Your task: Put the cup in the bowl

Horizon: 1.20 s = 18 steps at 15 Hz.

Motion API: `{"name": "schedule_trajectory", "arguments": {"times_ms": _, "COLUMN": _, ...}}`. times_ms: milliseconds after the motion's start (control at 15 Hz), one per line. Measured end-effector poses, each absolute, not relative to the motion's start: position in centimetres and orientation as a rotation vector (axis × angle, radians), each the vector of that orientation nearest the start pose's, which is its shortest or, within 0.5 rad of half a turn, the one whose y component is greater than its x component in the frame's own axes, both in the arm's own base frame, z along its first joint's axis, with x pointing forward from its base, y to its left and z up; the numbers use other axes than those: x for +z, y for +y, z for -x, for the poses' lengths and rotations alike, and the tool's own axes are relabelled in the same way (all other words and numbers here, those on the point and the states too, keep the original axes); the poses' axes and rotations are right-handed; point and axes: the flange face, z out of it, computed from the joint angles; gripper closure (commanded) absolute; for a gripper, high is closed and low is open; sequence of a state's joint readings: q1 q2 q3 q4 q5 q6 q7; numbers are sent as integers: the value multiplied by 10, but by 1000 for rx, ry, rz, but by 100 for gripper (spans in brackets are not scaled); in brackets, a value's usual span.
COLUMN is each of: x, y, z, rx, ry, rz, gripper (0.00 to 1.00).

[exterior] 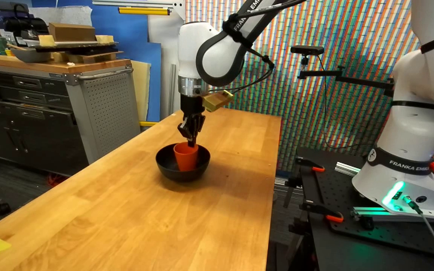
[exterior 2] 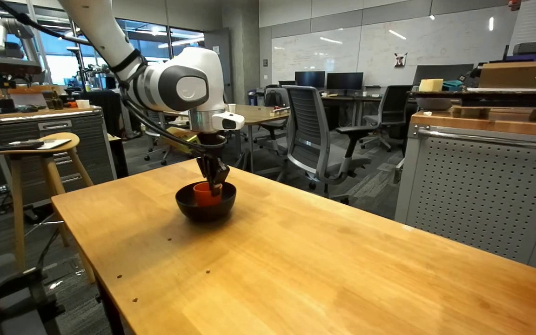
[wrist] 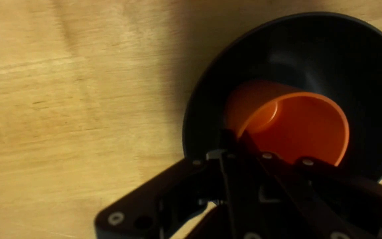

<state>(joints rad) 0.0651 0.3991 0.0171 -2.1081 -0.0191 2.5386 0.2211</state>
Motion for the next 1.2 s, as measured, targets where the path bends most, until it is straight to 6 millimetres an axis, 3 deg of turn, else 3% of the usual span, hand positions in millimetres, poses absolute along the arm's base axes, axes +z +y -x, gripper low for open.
{"name": "schedule_trajectory", "arguments": {"times_ms": 333, "x": 225, "y": 49, "z": -585, "rx": -22, "ry": 207, "rz": 3130, "gripper": 26}}
{"name": "schedule_trajectory", "arguments": {"times_ms": 533, "x": 243, "y": 51, "z": -582, "rx": -56, "ry": 199, "rz": 3127, "gripper": 2}}
{"name": "schedule_trajectory", "arguments": {"times_ms": 933, "x": 329, "y": 35, "z": -551, "rx": -186, "ry": 227, "rz": 3121, "gripper": 0}}
{"name": "schedule_trajectory", "arguments": {"times_ms": 1200, "x": 363, "y": 6, "z": -519, "rx": -195, "ry": 282, "rz": 3138, "gripper": 0}}
